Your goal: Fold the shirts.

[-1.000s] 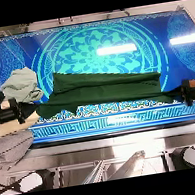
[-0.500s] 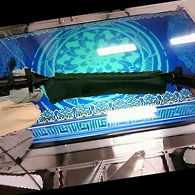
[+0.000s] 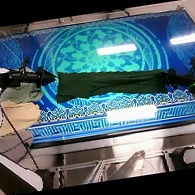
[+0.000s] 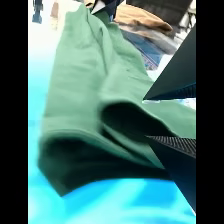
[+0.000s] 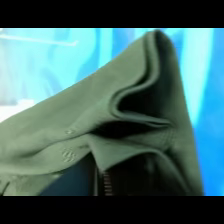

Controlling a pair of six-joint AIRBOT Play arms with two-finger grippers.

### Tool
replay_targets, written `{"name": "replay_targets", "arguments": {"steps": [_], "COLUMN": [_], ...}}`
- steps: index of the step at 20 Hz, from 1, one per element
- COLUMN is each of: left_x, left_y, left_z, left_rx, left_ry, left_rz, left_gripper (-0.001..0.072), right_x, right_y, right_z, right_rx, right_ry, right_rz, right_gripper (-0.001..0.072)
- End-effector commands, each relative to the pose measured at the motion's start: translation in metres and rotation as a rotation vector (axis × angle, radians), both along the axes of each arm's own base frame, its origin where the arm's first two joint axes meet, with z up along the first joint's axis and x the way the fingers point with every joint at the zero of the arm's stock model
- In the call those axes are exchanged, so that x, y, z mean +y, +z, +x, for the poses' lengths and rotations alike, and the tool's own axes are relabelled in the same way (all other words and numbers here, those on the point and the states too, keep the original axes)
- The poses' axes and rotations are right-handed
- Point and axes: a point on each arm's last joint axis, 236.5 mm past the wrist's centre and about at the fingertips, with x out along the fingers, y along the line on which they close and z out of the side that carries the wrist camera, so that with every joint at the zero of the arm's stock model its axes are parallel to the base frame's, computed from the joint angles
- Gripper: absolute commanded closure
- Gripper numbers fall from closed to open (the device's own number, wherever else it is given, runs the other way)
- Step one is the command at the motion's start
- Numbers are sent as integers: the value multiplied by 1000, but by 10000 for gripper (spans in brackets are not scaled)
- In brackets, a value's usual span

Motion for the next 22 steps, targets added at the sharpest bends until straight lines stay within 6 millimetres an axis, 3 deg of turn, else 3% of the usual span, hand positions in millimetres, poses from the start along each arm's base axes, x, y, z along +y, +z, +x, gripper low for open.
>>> {"name": "replay_targets", "arguments": {"steps": [1, 2, 3, 5, 7, 8, 9, 10, 13, 14, 15, 17, 19, 22], "left_x": [-2, 0, 3, 4, -2, -10, -21, -34, -79, -95, -113, -151, -185, -225], "left_y": [33, 48, 62, 81, 85, 81, 77, 72, 59, 56, 54, 53, 40, 6], "left_z": [26, 29, 29, 28, 20, 14, 6, -1, -15, -17, -19, -20, -22, -36], "left_rx": [-111, -144, -172, -167, -143, -123, -100, -81, -62, -71, -84, -124, -167, -210], "left_ry": [-18, -34, -54, -62, -72, -82, -99, -125, -199, -221, -237, -262, -286, -360], "left_rz": [4, 7, 9, 3, -7, -11, -17, -23, -15, -12, -8, 5, 68, 202], "left_gripper": [467, 467, 467, 467, 468, 469, 512, 707, 702, 702, 702, 701, 700, 700], "right_x": [11, 16, 15, -9, -43, -52, -52, -47, -20, -12, -4, 7, 16, 21], "right_y": [14, 26, 36, 39, 29, 22, 14, 7, -24, -34, -38, -37, -31, -18], "right_z": [-2, -5, -8, -12, -13, -15, -15, -14, -16, -15, -14, -6, -2, 2], "right_rx": [-54, -80, -93, -42, 68, 105, 132, 153, 231, 246, 260, 249, 238, 220], "right_ry": [108, 169, 219, 245, 190, 170, 163, 162, 202, 218, 224, 238, 256, 279], "right_rz": [9, 19, 6, -82, -183, -215, -222, -203, -145, -141, -130, -125, -117, -89], "right_gripper": [366, 304, 304, 281, 55, 34, 22, 22, 24, 59, 217, 272, 669, 694]}}
